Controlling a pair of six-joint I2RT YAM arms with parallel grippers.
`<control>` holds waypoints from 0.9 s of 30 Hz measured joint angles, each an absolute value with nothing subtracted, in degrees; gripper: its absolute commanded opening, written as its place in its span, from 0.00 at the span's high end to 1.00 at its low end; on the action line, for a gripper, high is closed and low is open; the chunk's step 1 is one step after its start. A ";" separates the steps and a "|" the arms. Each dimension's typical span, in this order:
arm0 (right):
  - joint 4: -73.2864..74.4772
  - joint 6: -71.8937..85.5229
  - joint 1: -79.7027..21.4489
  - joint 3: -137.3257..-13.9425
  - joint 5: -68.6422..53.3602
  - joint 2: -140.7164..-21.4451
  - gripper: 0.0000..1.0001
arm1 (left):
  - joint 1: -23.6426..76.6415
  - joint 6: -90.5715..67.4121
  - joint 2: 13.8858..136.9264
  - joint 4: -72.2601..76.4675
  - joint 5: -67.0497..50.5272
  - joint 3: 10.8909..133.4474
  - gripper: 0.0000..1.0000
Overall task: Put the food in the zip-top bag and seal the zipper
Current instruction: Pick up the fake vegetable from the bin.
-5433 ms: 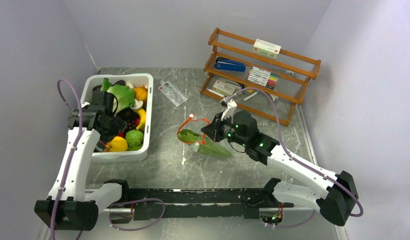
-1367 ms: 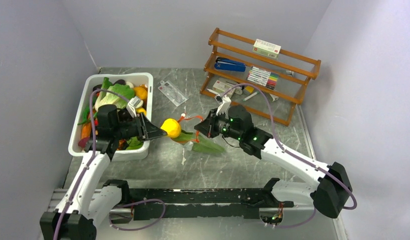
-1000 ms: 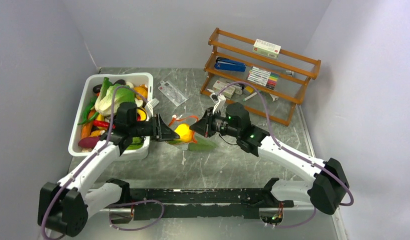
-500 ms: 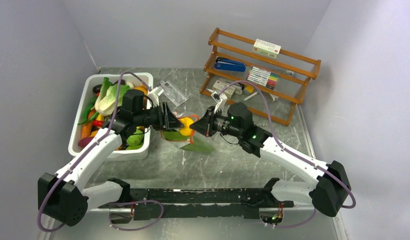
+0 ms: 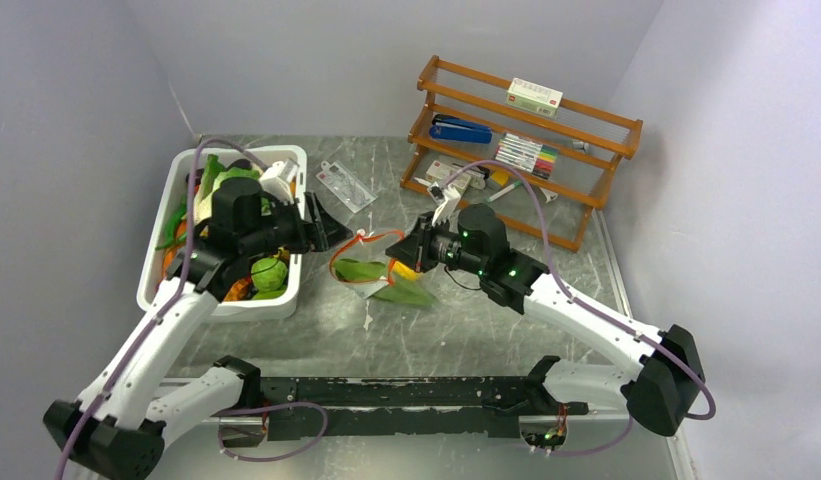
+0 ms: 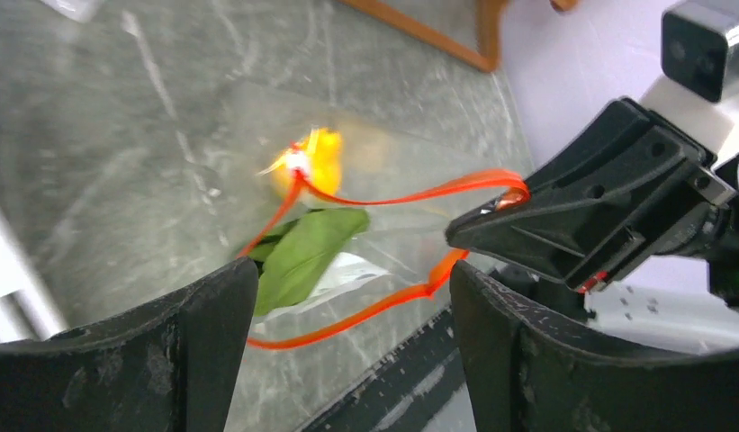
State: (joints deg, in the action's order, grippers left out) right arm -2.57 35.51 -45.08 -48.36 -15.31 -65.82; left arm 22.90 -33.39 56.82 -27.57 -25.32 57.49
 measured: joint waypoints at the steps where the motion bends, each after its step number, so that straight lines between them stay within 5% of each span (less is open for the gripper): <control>1: -1.93 35.48 -45.08 -48.56 -14.79 -65.63 1.00 | 22.92 -33.43 55.51 -28.38 -22.85 57.78 0.19; 5: -0.64 35.31 -45.06 -49.08 -13.41 -64.64 1.00 | 22.94 -34.50 51.31 -33.15 -11.22 60.60 0.00; 13: 3.07 34.00 -45.06 -51.51 -11.00 -64.07 1.00 | 22.98 -39.90 52.14 -46.57 9.96 63.81 0.01; 27: 3.77 33.61 -45.06 -51.88 -9.67 -63.83 1.00 | 21.91 -45.50 52.38 -54.41 20.45 58.08 0.09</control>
State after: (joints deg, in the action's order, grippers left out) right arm 3.77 33.61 -45.06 -51.88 -9.67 -63.83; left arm 21.91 -45.50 52.38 -54.41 20.45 58.08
